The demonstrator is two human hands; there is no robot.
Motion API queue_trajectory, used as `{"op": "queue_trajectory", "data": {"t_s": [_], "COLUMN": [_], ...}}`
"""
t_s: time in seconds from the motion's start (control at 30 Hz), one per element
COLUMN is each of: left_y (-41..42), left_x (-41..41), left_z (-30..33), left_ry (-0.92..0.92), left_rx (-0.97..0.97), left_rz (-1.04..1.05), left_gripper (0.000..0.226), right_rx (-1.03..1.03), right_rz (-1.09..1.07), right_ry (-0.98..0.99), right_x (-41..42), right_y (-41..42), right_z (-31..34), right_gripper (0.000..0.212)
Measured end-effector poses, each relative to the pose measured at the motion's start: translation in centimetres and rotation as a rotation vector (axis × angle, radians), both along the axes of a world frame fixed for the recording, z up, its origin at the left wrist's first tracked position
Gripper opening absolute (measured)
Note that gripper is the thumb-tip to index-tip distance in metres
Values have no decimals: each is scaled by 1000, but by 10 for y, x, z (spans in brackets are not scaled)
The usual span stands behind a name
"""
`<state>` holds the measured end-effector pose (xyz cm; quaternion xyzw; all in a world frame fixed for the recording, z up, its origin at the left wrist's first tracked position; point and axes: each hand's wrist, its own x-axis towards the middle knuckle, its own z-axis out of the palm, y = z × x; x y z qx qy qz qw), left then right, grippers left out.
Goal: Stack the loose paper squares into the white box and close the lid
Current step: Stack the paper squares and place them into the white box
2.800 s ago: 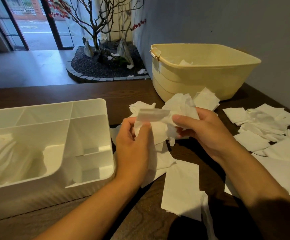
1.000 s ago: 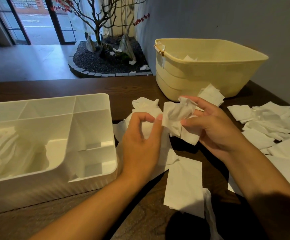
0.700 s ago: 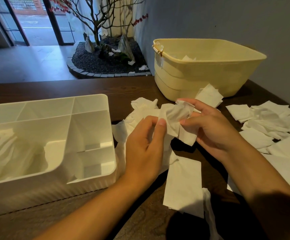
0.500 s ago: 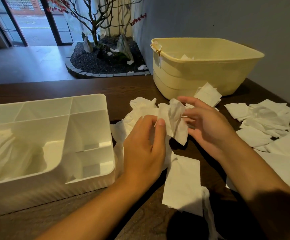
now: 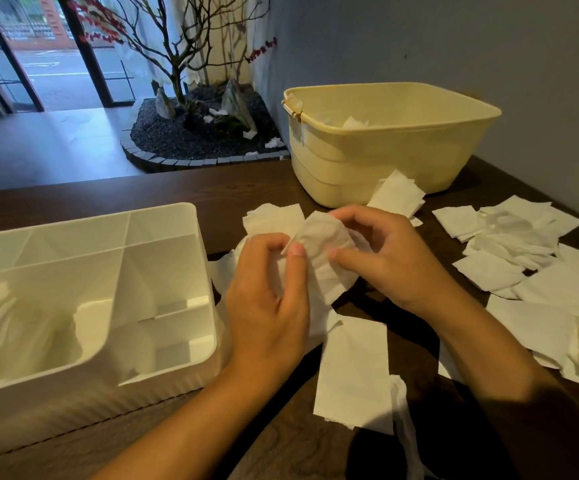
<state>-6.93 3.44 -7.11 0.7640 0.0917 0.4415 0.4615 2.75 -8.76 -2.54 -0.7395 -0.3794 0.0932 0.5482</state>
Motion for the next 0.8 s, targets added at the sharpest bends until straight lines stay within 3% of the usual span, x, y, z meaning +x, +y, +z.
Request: {"op": "queue_trajectory", "data": {"t_s": [0.13,0.33,0.47,0.6,0.8], "left_y": [6,8,8,8,8], "left_x": [2,2,0,0,0], "left_z": [-1,-3,-1,-1,-1], "left_ry": [18,30,35,95,93], "left_rx": [-120,-139,-174,-169,-153], "left_rz": [-3,-59,-87,-86,-92], "left_gripper": [10,17,27,29,31], "right_rx": [-66,-94,158,307,274], "right_rz": [47,97,65,17,3], "right_ry": [54,197,521,656,658], "right_x": [1,-1,1,3,-3], "right_y": [-4,-6,-7,-5,-1], "right_z": [5,9,10,11,9], "right_gripper": [4,10,17,27,36]}}
